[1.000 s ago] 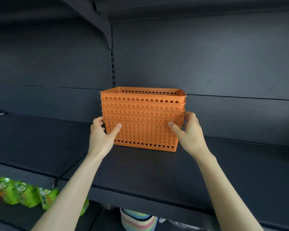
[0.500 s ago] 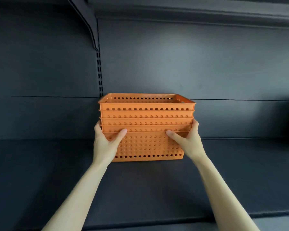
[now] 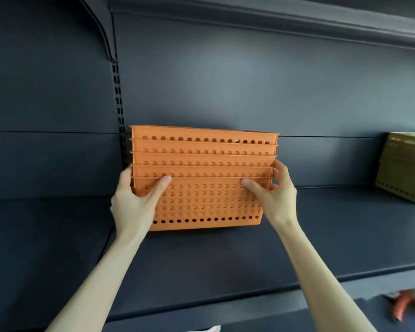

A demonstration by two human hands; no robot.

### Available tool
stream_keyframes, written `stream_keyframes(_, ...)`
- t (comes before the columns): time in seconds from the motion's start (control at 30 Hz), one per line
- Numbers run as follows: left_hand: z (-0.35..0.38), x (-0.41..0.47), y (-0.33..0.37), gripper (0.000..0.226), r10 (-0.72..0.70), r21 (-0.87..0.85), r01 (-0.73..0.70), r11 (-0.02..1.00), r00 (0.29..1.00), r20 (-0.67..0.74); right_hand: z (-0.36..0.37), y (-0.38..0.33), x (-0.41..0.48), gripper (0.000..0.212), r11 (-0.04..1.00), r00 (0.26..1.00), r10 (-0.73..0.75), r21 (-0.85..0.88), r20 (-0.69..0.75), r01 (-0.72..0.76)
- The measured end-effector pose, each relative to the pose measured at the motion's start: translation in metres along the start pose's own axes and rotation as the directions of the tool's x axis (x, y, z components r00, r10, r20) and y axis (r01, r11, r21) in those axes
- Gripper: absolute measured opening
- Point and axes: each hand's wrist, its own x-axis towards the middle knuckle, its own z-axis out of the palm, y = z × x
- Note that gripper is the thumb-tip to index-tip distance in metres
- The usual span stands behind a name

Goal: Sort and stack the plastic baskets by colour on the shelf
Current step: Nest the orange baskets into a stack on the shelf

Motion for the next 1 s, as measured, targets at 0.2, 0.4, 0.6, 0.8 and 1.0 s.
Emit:
stream_keyframes(0.2,0.033,-0.042,0.048,0.062,0.027,-0.069,-0.025,0.997,0.999,0.035,-0.077,-0.002,-0.004,0.074,0.998,0.998,-0.03,0.049,-0.048,0.033)
stream_keyframes(0.4,0.11,-0.125,0.092,0.055,-0.01,-0.195,0.026,0.98,0.996,0.083,-0.196,0.015,-0.011,0.065,0.999,0.995,-0.044,-0.014,-0.088,0.043)
stream_keyframes(0.6,0.197,-0.202,0.136,0.055,-0.028,-0.284,0.067,0.956,0.99,0.141,-0.317,0.041,-0.004,0.067,0.997,0.993,-0.022,-0.076,-0.113,0.014)
stream_keyframes(0.8,0.272,-0.227,0.166,0.055,-0.022,-0.271,0.068,0.96,0.986,0.167,-0.382,0.076,0.03,0.063,0.997,0.993,-0.005,-0.076,-0.115,-0.004)
stream_keyframes(1.0,0.349,-0.227,0.165,0.054,-0.034,-0.281,0.079,0.957,0.986,0.161,-0.413,0.126,0.086,0.07,0.999,0.995,-0.011,-0.039,-0.103,0.007)
